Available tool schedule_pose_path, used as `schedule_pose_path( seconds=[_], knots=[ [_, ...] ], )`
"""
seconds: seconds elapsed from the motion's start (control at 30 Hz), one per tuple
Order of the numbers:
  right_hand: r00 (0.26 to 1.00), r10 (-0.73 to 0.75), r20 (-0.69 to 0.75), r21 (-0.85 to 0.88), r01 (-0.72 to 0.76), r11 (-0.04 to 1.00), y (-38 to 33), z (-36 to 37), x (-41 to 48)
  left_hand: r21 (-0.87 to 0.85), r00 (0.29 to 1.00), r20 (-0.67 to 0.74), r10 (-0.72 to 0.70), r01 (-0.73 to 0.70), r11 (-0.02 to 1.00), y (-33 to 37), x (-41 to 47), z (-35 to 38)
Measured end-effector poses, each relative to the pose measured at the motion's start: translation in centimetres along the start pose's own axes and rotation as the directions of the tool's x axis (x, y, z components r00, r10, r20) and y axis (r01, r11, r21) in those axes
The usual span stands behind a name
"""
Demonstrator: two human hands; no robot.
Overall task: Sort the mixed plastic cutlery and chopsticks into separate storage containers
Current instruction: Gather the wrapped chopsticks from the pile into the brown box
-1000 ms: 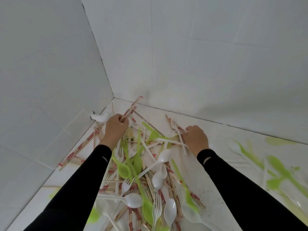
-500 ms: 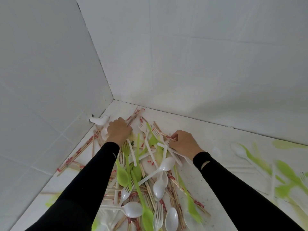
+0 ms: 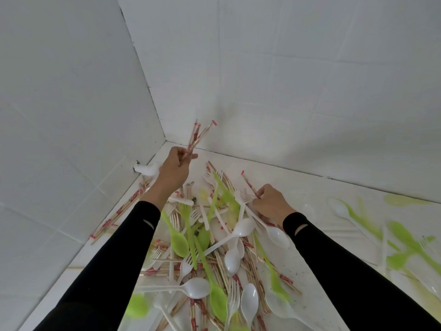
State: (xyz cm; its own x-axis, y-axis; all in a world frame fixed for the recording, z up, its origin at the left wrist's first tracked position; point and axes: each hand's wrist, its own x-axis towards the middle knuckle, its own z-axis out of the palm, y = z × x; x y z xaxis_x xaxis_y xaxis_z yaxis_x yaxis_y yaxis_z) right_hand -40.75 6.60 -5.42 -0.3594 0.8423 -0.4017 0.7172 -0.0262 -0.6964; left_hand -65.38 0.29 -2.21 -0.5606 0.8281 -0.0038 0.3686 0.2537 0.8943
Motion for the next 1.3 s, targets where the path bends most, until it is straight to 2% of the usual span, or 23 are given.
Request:
schedule_pose_path(
  seconds=[0.17,0.3,0.37,0.43,0.5,0.57,0.63,0.7,0.8,0.9,1.0,1.17,1.3],
  knots=[
    [1.0,-0.002,-0.014,-0.05,0.002,0.999,-0.1,1.2,-0.4,-0.15,0.985,-0.124,0.122,-0.14,0.979,1.9,-1.3,-2.0],
    [1.0,0.013,-0.029,-0.052,-0.015,0.999,-0.6,2.0,-0.5,-0.294,0.954,-0.226,0.197,-0.259,0.92,2.2,-2.1,-4.9],
    [0.999,0.034,-0.007,-0.059,-0.035,0.998,-0.9,2.3,-0.6,-0.341,0.933,-0.306,0.186,-0.29,0.894,2.1,-2.6,-6.5],
    [0.999,0.036,0.016,-0.051,-0.035,0.998,-1.1,2.5,-0.6,-0.334,0.925,-0.356,0.131,-0.257,0.907,1.8,-3.3,-8.1],
    [0.999,0.041,0.025,-0.043,-0.04,0.998,-1.1,2.5,-0.9,-0.173,0.928,-0.367,0.072,-0.144,0.974,0.5,-3.8,-9.4],
    [0.999,0.049,0.007,-0.034,-0.049,0.998,-1.1,2.4,-1.0,0.097,0.939,-0.343,0.024,0.011,0.995,-1.8,-4.4,-10.6],
    [0.998,0.045,-0.043,0.029,-0.044,0.999,-1.1,2.2,-1.2,0.295,0.946,-0.323,-0.019,0.12,0.948,-4.3,-5.0,-11.1],
    [0.995,0.034,-0.094,0.097,-0.025,0.995,-1.1,1.8,-1.4,0.402,0.941,-0.33,-0.082,0.218,0.889,-6.5,-5.5,-11.1],
    [0.99,-0.052,-0.129,0.037,0.057,0.998,-1.1,0.8,-1.9,0.538,0.942,-0.264,-0.207,0.322,0.779,-8.7,-6.3,-10.9],
    [0.991,-0.135,-0.016,-0.182,0.13,0.975,-0.7,-0.3,-2.5,0.645,0.944,-0.221,-0.247,0.331,0.688,-9.5,-6.7,-10.4],
    [0.986,-0.163,-0.036,-0.301,0.145,0.943,-0.5,-1.1,-3.0,0.696,0.948,-0.251,-0.194,0.316,0.645,-9.7,-6.8,-9.9],
    [0.986,-0.142,-0.086,-0.29,0.112,0.95,-0.5,-2.4,-4.4,0.762,0.961,-0.17,-0.218,0.269,0.589,-8.7,-7.7,-8.2],
    [0.981,-0.175,-0.088,-0.239,0.15,0.959,-0.4,-3.3,-5.7,0.786,0.988,-0.088,-0.126,0.146,0.6,-7.6,-9.3,-6.3]
  ],
)
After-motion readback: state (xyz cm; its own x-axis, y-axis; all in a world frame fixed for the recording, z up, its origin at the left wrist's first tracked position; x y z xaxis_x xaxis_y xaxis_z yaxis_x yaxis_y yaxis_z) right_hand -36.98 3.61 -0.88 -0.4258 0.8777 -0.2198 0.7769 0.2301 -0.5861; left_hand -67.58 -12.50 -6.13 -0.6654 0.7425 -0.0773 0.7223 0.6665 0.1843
